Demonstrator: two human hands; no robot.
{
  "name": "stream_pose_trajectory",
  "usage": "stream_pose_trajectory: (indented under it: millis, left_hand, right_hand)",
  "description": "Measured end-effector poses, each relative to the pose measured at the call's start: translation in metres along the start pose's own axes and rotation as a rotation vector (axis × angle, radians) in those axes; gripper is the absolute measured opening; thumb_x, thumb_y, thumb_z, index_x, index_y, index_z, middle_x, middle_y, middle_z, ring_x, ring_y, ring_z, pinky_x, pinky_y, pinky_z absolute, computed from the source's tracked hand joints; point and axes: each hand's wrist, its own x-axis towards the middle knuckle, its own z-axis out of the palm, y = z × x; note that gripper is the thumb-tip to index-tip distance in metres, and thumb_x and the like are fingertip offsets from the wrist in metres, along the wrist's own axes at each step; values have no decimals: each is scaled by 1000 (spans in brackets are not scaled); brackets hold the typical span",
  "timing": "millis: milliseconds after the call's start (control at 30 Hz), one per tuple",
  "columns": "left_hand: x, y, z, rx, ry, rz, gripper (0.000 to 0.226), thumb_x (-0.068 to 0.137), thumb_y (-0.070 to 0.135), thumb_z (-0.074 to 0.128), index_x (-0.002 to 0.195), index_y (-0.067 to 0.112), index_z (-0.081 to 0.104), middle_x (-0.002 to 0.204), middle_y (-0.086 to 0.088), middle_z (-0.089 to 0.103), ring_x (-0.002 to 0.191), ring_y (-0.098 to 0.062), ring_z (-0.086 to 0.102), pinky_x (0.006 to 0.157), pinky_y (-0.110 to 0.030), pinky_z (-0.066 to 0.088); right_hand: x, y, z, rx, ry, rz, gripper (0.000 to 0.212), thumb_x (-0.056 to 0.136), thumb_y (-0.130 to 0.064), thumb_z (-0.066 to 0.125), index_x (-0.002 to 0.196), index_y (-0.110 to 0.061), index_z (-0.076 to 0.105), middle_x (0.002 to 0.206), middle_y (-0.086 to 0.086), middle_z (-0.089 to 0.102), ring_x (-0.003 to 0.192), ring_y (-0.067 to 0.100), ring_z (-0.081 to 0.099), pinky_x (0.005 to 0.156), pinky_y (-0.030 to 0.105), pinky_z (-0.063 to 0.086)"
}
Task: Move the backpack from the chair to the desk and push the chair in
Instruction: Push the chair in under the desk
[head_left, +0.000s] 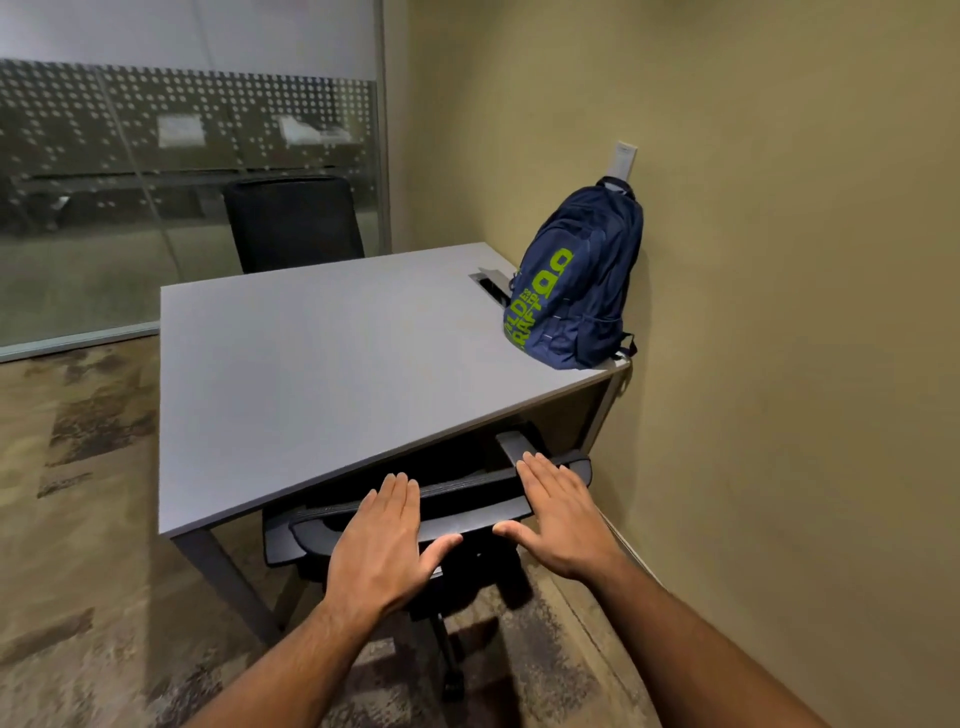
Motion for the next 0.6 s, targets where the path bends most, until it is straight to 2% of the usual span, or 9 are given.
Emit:
stream_pose_trajectory:
  millis: [200,300,433,600]
  left_hand:
    - [48,-6,6,4,-11,-65,109,86,87,-2,159,9,23,166,-10,24,154,-21,19,124,-37,10]
    - [69,-6,9,21,-5,-98,108,88,87,2,158,9,26,166,-10,26,154,-22,21,123,-36,8]
    - [95,-3,13,27,-11,-152,106,89,86,5,159,10,26,166,-10,26,154,-22,22,123,-36,9]
    - [123,6,15,24,4,-219,108,86,88,1,160,12,22,167,-7,22,155,-19,18,123,-34,5]
  right_hand:
    - [59,21,-2,-2,-1,-63,111,83,-95,7,164,-19,11,173,-2,4,158,11,-5,128,41,1]
    - [86,32,-2,11,-6,-93,111,84,-95,8,164,-17,12,173,0,6,158,12,-5,128,43,1]
    - [118,48,-4,-2,8,-148,113,84,-95,8,163,-14,20,172,5,17,158,19,7,128,44,6]
    - [154,69,-9,7,6,-201,115,84,-95,8,162,-13,21,171,6,18,158,21,10,127,46,12]
